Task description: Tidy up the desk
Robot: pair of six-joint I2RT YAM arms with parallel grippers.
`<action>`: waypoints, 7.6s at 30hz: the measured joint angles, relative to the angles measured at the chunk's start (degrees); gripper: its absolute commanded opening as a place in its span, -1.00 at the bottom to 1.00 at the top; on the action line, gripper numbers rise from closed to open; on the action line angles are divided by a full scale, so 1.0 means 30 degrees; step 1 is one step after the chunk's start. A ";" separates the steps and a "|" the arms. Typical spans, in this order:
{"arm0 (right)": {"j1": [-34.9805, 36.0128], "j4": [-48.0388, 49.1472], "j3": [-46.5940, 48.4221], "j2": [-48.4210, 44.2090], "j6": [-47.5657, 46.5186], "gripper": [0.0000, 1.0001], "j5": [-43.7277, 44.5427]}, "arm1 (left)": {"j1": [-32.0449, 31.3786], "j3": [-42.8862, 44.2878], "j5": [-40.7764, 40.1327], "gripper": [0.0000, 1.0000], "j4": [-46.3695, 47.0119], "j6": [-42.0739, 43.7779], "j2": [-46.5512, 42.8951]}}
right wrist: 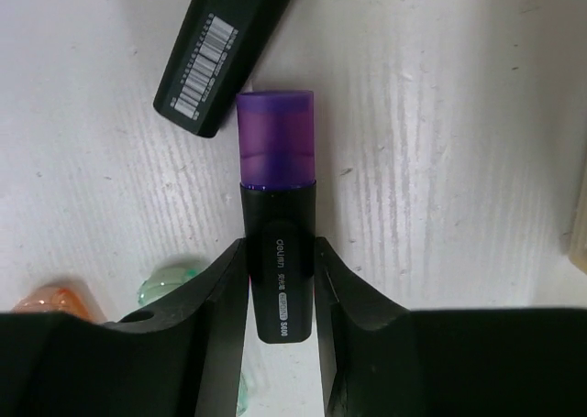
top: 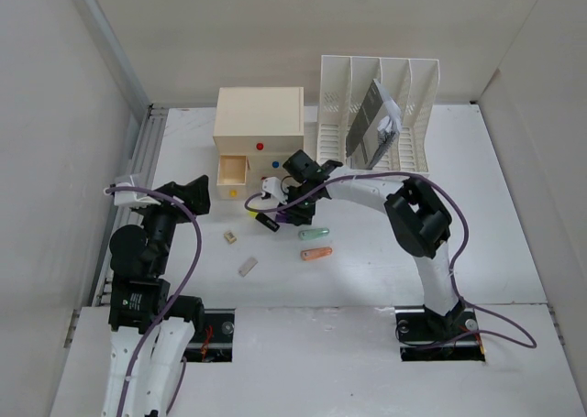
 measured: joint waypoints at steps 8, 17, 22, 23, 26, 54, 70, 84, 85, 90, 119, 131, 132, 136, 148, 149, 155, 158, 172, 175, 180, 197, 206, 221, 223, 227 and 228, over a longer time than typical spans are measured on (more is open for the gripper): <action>0.0168 -0.1282 0.0546 -0.0750 -0.0138 -0.78 -0.0437 | 0.0000 0.0000 -0.0160 0.72 0.0000 0.0007 -0.0007; 0.0896 -0.1537 0.5727 -0.3271 -0.0204 -0.78 0.0226 | 0.0000 -0.0036 -0.0321 0.72 0.0000 0.0000 -0.0255; 0.1013 -0.0313 0.7614 -0.3818 -0.0138 -0.78 0.0546 | 0.0000 -0.0036 -0.0379 0.72 0.0007 0.0000 -0.0372; 0.1049 0.0058 0.7686 -0.3832 -0.0109 -0.78 0.0568 | 0.0000 -0.0036 -0.0379 0.72 0.0007 0.0000 -0.0372; 0.1158 0.1064 0.7912 -0.3497 0.0248 -0.78 0.0444 | 0.0000 -0.0036 -0.0386 0.72 0.0015 0.0007 -0.0372; 0.1508 0.3395 1.3384 0.3767 -0.0408 -0.73 -0.5100 | 0.0000 -0.0306 -0.1537 0.77 -0.0051 0.0007 -0.0874; 0.1443 0.3351 1.3697 0.4954 -0.0772 -0.09 -0.4699 | 0.0000 -0.0306 -0.1749 0.77 -0.0073 0.0007 -0.0874; 0.1392 0.3402 1.2305 0.4197 -0.0699 0.04 -0.3869 | 0.0000 -0.0306 -0.1741 0.77 -0.0073 0.0000 -0.0874; 0.1362 0.3395 1.1992 0.3818 -0.0692 0.04 -0.3869 | 0.0000 -0.0306 -0.1741 0.77 -0.0073 0.0000 -0.0882; 0.1362 0.3417 1.0448 0.1180 -0.0707 -0.06 -0.3687 | 0.0000 -0.0306 -0.1734 0.77 -0.0080 0.0000 -0.0918; 0.2062 0.7555 -0.0619 -0.0765 0.7067 -0.07 0.0561 | 0.0000 -0.0306 -0.1647 0.77 -0.0058 0.0000 -0.1610; 0.2470 0.8969 -0.0291 0.0248 0.9981 0.04 0.1297 | 0.0000 -0.0306 -0.1639 0.77 -0.0058 0.0000 -0.1610; 0.2492 0.9122 -0.0291 0.0248 1.0105 0.07 0.1362 | 0.0000 -0.0306 -0.1639 0.77 -0.0058 -0.0007 -0.1610; 0.2499 0.9588 -0.0291 0.0284 1.0411 0.07 0.1625 | 0.0000 -0.0306 -0.1647 0.77 -0.0058 0.0000 -0.1683; 0.2637 1.0404 -0.1122 0.0488 1.0739 0.07 0.2703 | -0.0117 -0.0306 -0.1654 0.77 -0.0058 0.0000 -0.1763; 0.2637 1.0469 -0.1275 0.0517 1.0746 0.09 0.2747 | -0.0124 -0.0306 -0.1661 0.77 -0.0058 0.0000 -0.1778; 0.2637 1.0710 -0.1967 0.0568 1.0790 0.11 0.2973 | -0.0124 -0.0306 -0.1683 0.80 -0.0058 -0.0007 -0.1960; 0.2637 1.0965 -0.2106 0.0568 1.0805 0.11 0.2987 | -0.0124 -0.0306 -0.1683 0.80 -0.0058 -0.0007 -0.1967; 0.2645 1.2014 -0.2637 0.0656 1.0535 0.06 0.3526 | -0.0211 -0.0306 -0.1741 0.80 -0.0066 -0.0007 -0.1967; 0.2645 1.2575 -0.2958 0.0656 1.0448 0.04 0.4124 | -0.0328 -0.0306 -0.1749 0.80 -0.0066 -0.0007 -0.1996; 0.2885 1.3194 -0.3286 0.0597 1.0389 -0.16 0.5158 | -0.0328 -0.0306 -0.1778 0.80 -0.0066 -0.0007 -0.2033; 0.3024 1.0972 -0.5260 -0.2805 0.7264 -0.99 0.4524 | -0.0488 -0.0306 -0.1894 0.80 -0.0066 -0.0007 -0.2127; 0.2397 0.5464 0.0452 -0.5333 0.1384 -1.00 -0.3687 | -0.0488 -0.0306 -0.1902 0.80 -0.0066 -0.0007 -0.2135; 0.1355 0.5348 1.0178 0.0554 0.3126 -1.00 -0.6783 | -0.0488 -0.0306 -0.2055 0.80 -0.0073 -0.0007 -0.2106; 0.1231 0.5472 1.0681 0.1545 0.3657 -1.00 -0.7140 | -0.0495 -0.0306 -0.2200 0.80 -0.0066 -0.0007 -0.2106; 0.0976 0.5625 1.1999 0.3497 0.4714 -1.00 -0.8196 | -0.0495 -0.0306 -0.2463 0.80 -0.0066 -0.0007 -0.2106; 0.0954 0.5676 1.2262 0.3861 0.4903 -1.00 -0.8495 | -0.0495 -0.0306 -0.2528 0.80 -0.0073 -0.0007 -0.2106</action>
